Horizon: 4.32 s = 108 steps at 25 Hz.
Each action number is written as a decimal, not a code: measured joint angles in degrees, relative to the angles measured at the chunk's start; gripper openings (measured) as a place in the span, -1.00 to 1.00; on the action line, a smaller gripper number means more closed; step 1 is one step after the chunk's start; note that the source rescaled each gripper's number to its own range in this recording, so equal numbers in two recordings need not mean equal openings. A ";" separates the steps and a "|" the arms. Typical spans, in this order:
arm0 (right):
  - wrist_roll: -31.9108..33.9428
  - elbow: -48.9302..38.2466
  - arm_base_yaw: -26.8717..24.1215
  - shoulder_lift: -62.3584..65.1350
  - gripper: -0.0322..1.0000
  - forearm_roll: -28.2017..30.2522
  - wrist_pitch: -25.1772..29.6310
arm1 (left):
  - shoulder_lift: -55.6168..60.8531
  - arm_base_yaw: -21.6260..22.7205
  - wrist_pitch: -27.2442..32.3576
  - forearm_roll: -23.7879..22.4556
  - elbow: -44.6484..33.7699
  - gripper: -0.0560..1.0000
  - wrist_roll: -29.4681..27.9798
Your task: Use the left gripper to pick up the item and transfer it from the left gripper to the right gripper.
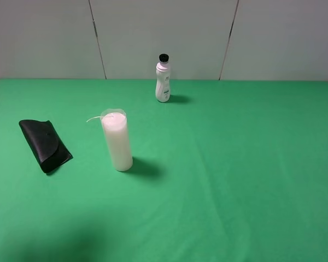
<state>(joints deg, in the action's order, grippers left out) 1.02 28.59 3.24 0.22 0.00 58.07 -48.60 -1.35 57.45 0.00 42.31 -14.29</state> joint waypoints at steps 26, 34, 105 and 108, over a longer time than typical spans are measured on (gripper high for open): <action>0.00 0.00 0.00 0.00 1.00 0.00 0.05 | -36.07 -9.07 -23.34 -8.09 0.05 0.99 -30.54; 0.00 0.00 0.00 0.00 1.00 0.00 0.05 | -42.85 -11.25 -27.60 -11.22 1.08 0.99 -40.35; 0.00 0.00 0.00 0.00 1.00 0.00 0.04 | -57.23 -11.25 -36.95 -11.30 4.74 -0.67 -47.63; 0.00 0.00 0.00 0.00 1.00 0.00 0.04 | -57.23 -11.25 -36.95 -11.30 4.74 -0.67 -47.68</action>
<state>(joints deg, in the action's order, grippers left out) 1.02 28.59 3.24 0.22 0.00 58.12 -105.83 -12.60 20.50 -11.30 47.05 -61.97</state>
